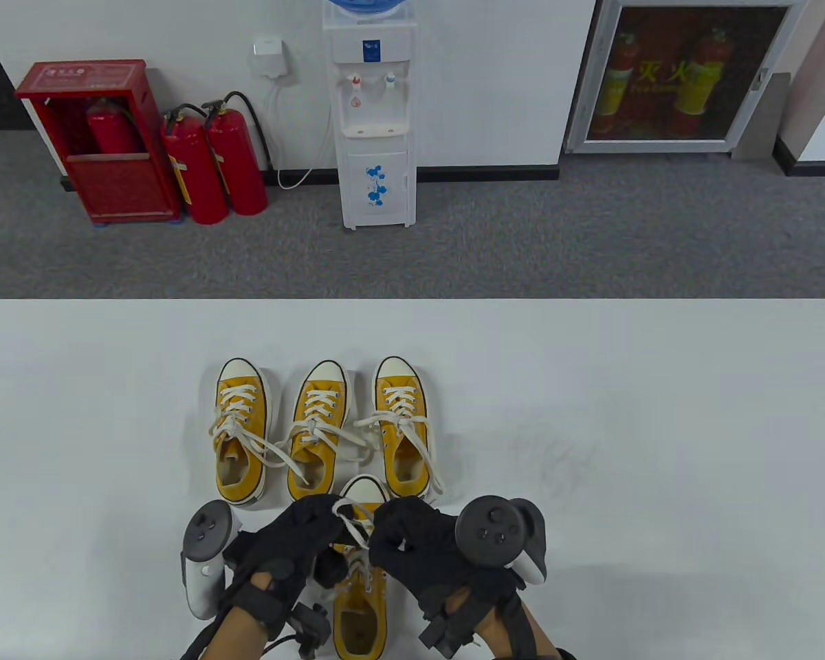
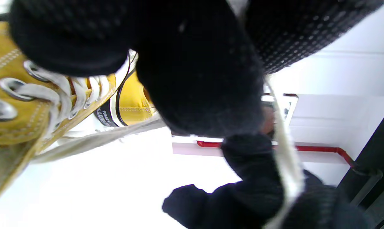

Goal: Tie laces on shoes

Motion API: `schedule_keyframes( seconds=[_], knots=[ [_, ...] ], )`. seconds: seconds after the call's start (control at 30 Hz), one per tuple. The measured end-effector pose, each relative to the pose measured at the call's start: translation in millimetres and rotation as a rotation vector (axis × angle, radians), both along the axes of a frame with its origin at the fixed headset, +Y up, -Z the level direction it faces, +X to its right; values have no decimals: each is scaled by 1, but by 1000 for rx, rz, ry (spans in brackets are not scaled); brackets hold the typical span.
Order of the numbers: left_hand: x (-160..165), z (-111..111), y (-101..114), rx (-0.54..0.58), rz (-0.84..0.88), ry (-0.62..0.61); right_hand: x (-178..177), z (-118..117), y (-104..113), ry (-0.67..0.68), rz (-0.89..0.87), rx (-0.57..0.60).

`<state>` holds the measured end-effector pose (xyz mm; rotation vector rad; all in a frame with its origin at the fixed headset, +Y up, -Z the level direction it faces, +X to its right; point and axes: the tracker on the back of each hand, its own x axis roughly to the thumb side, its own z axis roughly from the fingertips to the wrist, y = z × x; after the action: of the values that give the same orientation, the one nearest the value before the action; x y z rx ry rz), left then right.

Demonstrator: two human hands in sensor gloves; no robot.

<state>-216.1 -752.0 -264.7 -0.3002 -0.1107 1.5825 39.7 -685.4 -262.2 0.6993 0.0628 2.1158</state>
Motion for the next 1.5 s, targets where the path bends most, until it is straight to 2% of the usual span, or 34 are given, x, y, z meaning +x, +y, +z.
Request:
schedule_keyframes(
  seconds=[0.47, 0.63, 0.73, 0.9, 1.03, 1.07, 1.2, 1.5],
  knots=[
    [14, 2, -6, -82, 125, -157, -7, -6, -33, -24, 124, -160],
    [17, 2, -6, -82, 139, -188, -7, -5, -34, -46, 154, -162],
    [14, 2, -5, -72, 124, -179, -3, -5, -32, -57, 113, -169],
    [12, 1, 2, -19, 49, -181, 0, -7, -33, -55, 11, -220],
    [12, 2, 7, 23, -9, -171, -4, -8, -37, 14, -88, -306],
    [12, 2, 9, 46, -37, -168, -6, -8, -39, 40, -134, -361],
    [10, 4, 19, 108, -103, -128, -12, -8, -44, 60, -195, -436],
    [13, 7, 30, 226, -283, -116, -9, -9, -40, -7, -128, -384]
  ],
)
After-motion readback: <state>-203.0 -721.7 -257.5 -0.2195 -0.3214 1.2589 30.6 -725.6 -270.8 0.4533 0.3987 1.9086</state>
